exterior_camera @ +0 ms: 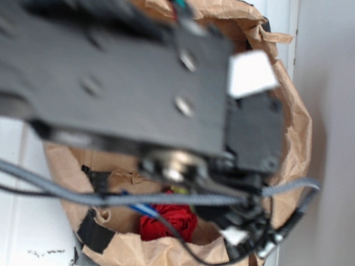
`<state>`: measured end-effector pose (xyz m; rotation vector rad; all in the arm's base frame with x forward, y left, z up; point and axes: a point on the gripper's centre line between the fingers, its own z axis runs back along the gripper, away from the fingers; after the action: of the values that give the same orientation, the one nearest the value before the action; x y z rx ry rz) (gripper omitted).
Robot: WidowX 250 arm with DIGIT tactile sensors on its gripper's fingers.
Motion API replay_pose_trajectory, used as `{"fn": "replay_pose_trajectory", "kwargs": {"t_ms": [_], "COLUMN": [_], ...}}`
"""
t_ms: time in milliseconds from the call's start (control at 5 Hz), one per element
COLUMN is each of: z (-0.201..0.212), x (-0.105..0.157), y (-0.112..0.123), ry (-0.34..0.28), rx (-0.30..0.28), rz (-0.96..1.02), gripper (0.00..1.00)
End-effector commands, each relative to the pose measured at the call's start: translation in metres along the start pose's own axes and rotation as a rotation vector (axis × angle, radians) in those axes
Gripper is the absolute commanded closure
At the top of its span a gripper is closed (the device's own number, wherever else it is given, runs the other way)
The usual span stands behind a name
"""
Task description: Grab the red paper.
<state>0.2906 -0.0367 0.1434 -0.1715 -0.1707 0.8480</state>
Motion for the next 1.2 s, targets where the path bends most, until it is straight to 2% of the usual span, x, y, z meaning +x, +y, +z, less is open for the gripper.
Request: {"fn": "replay_pose_trajectory", "kwargs": {"t_ms": [0,400,600,800,1000], "z": [-0.018,-0.018,-0.006,-0.011,-0.027], "x": [-0.005,-0.005,0.005,0.015,0.009], "y": [0.01,0.01,0.019,0.036,0.043], "ry": [-0.088,-0.088,0.009,0.057,0.047], "rx": [0.023,0.023,0.064,0.081,0.015], "rz": [-0.086,-0.086,0.07,0.147,0.118], "gripper": [0.0,0.0,0.0,0.0,0.0]}}
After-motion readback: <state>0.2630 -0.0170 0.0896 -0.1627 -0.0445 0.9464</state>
